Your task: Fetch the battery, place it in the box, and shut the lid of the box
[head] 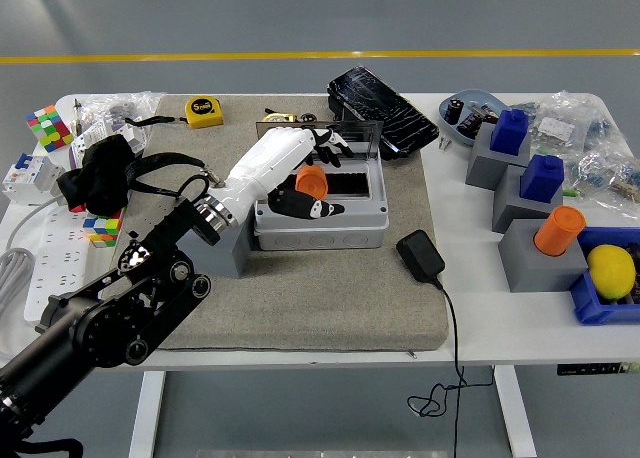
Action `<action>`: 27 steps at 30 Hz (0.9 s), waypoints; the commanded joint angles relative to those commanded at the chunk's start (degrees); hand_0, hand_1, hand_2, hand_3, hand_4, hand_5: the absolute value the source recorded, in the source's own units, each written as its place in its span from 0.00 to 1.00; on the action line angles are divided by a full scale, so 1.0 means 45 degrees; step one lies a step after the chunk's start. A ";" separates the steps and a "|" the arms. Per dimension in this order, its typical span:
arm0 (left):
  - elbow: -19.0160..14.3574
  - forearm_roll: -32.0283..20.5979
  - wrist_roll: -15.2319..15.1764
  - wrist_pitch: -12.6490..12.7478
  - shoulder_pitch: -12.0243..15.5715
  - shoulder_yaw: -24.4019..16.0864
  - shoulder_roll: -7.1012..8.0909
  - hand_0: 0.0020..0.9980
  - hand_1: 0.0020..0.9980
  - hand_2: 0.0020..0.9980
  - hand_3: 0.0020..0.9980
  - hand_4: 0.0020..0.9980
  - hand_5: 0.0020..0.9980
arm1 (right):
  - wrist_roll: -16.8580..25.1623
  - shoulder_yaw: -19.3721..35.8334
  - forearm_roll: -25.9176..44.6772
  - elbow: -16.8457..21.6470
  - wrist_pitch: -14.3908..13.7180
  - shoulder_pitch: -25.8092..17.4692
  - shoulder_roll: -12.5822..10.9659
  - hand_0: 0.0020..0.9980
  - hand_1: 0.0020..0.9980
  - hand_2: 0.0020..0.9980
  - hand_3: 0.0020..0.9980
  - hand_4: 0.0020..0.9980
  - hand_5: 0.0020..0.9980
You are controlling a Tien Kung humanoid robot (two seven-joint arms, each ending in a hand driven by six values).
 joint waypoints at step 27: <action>0.0309 -0.0311 0.0149 -0.0085 0.0298 0.0622 -0.0038 0.38 0.53 0.49 0.53 1.00 0.16 | 0.0048 -0.0083 0.0097 0.0000 0.0003 -0.0059 -0.0013 0.63 0.64 0.67 0.57 0.99 0.51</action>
